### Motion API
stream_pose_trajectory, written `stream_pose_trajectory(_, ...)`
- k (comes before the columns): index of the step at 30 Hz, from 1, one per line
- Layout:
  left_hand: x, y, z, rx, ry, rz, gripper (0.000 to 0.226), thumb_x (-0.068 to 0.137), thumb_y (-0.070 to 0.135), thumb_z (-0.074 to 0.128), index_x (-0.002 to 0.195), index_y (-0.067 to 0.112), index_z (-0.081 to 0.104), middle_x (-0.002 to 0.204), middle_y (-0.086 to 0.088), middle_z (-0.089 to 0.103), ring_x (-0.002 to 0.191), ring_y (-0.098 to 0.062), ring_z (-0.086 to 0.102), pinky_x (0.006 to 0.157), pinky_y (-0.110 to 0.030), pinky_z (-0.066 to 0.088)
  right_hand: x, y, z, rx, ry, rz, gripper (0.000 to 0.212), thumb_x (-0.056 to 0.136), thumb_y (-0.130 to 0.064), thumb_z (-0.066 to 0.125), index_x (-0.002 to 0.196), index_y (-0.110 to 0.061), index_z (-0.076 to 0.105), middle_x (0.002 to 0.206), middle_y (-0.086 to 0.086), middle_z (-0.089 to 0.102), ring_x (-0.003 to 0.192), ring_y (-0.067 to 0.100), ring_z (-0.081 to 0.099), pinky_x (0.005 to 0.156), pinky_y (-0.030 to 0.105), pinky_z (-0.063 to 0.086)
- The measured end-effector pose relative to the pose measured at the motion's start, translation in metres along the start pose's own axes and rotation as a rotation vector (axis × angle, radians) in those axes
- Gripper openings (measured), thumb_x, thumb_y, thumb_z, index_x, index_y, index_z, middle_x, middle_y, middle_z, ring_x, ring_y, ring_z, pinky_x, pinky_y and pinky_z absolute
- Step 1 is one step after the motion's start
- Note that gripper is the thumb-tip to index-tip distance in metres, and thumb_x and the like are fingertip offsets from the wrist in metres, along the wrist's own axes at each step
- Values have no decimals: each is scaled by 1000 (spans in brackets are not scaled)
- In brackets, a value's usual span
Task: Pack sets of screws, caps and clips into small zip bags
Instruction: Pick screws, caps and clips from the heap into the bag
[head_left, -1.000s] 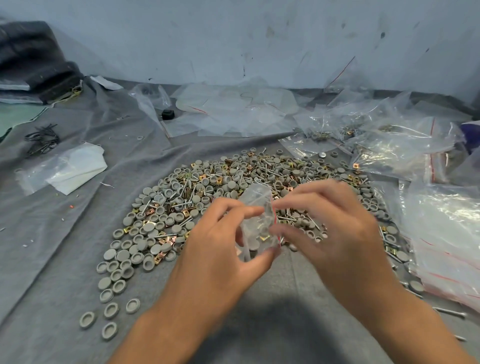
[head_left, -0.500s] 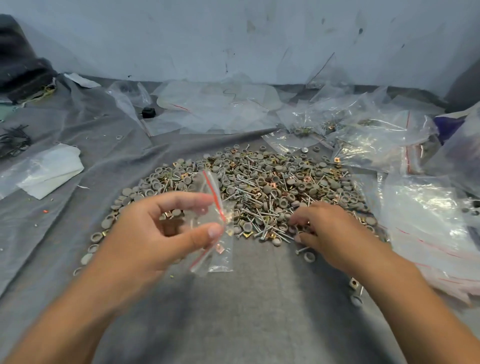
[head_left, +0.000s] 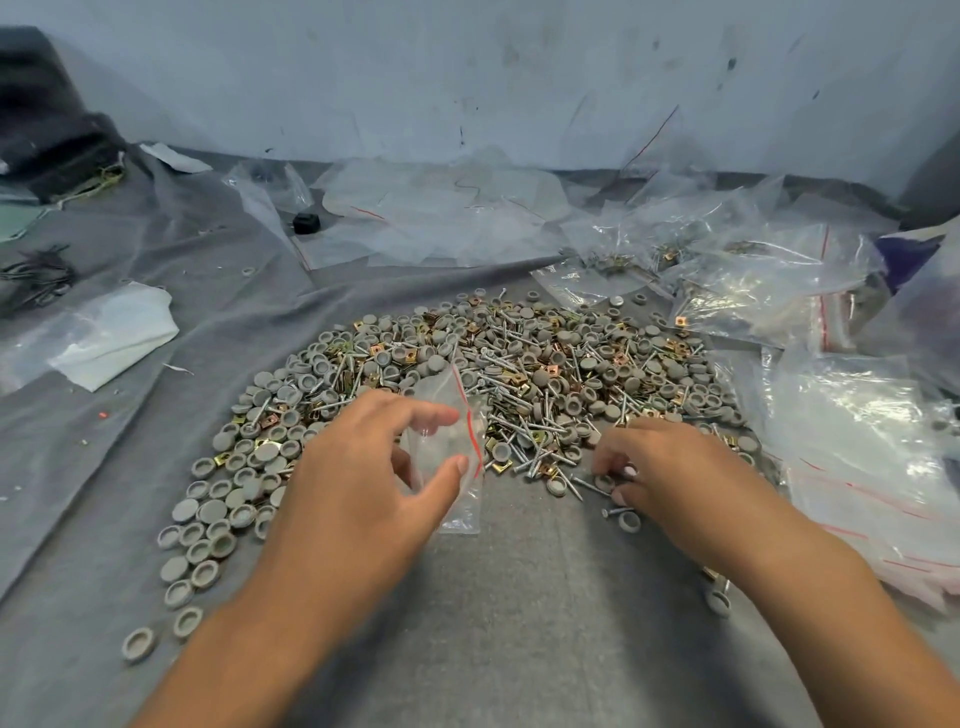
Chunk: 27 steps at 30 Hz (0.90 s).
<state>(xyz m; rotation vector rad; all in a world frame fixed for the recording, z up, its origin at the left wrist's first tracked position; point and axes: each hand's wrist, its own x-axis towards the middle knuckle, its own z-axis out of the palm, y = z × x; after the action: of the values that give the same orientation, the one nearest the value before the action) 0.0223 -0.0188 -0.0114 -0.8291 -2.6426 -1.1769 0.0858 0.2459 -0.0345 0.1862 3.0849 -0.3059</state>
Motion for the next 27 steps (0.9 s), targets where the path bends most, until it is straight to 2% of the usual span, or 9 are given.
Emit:
stream_pose_trajectory(3, 0, 0, 1, -31, 7, -9, 29, 84, 30, 75, 109, 42, 65, 103, 24, 60, 82, 0, 62, 71, -8, 45, 2, 2, -4, 114, 29, 62, 25, 91, -23, 72, 95, -44, 57, 102, -19, 59, 87, 3, 58, 75, 26, 52)
stream_pose_trajectory(6, -1, 1, 3, -82, -16, -6, 32, 84, 22, 72, 112, 38, 68, 105, 20, 59, 76, -3, 64, 68, -11, 44, 0, -6, -18, 512, 209, 78, 23, 87, -23, 76, 90, -43, 64, 92, -20, 68, 76, -1, 66, 57, 12, 48)
stream_pose_trajectory(8, -1, 3, 5, -117, -48, -7, 36, 84, 22, 72, 117, 34, 69, 107, 18, 58, 72, -5, 66, 68, -12, 42, -2, -20, -26, 677, 301, 0, 24, 84, -22, 78, 89, -42, 65, 90, -24, 70, 79, -3, 68, 57, 7, 45)
stream_pose_trajectory(10, -2, 5, 8, -138, -67, 9, 41, 82, 19, 78, 120, 31, 69, 108, 17, 57, 71, -7, 66, 68, -8, 41, -3, -32, -27, 728, 311, -57, 24, 83, -22, 79, 91, -40, 65, 90, -22, 70, 83, 1, 69, 63, 8, 47)
stream_pose_trajectory(14, -5, 10, 14, -143, -106, 17, 49, 76, 22, 86, 120, 31, 69, 110, 18, 57, 72, -7, 67, 68, -6, 41, -7, -55, -27, 958, 302, -180, 20, 81, -34, 73, 100, -35, 66, 94, -11, 71, 85, 13, 71, 70, 24, 56)
stream_pose_trajectory(16, -5, 11, 16, -151, -109, 23, 49, 74, 23, 87, 119, 31, 68, 110, 18, 56, 72, -7, 67, 68, -6, 41, -10, -67, -25, 900, 365, -287, 20, 84, -29, 73, 104, -30, 67, 94, -11, 69, 88, 11, 71, 70, 21, 55)
stream_pose_trajectory(20, -5, 12, 15, -133, -114, 42, 49, 73, 40, 81, 120, 37, 65, 108, 23, 53, 78, -6, 62, 71, -7, 42, -14, -77, -12, 485, 498, -389, 20, 88, -16, 75, 107, -19, 70, 101, -13, 62, 89, 0, 63, 76, 11, 47)
stream_pose_trajectory(23, -6, 11, 12, -101, -88, 48, 51, 75, 42, 79, 123, 36, 66, 106, 24, 54, 82, -6, 59, 74, -7, 42, -14, -75, -8, 394, 483, -362, 21, 88, -29, 72, 108, -21, 72, 105, -13, 61, 95, 4, 59, 81, 22, 50)
stream_pose_trajectory(27, -6, 9, 9, -106, -65, 33, 46, 77, 44, 76, 122, 39, 65, 104, 25, 55, 87, -4, 58, 75, -9, 43, -7, -47, -20, 427, 518, -232, 15, 86, -38, 70, 100, -35, 67, 95, -27, 57, 84, -7, 56, 76, 6, 41)
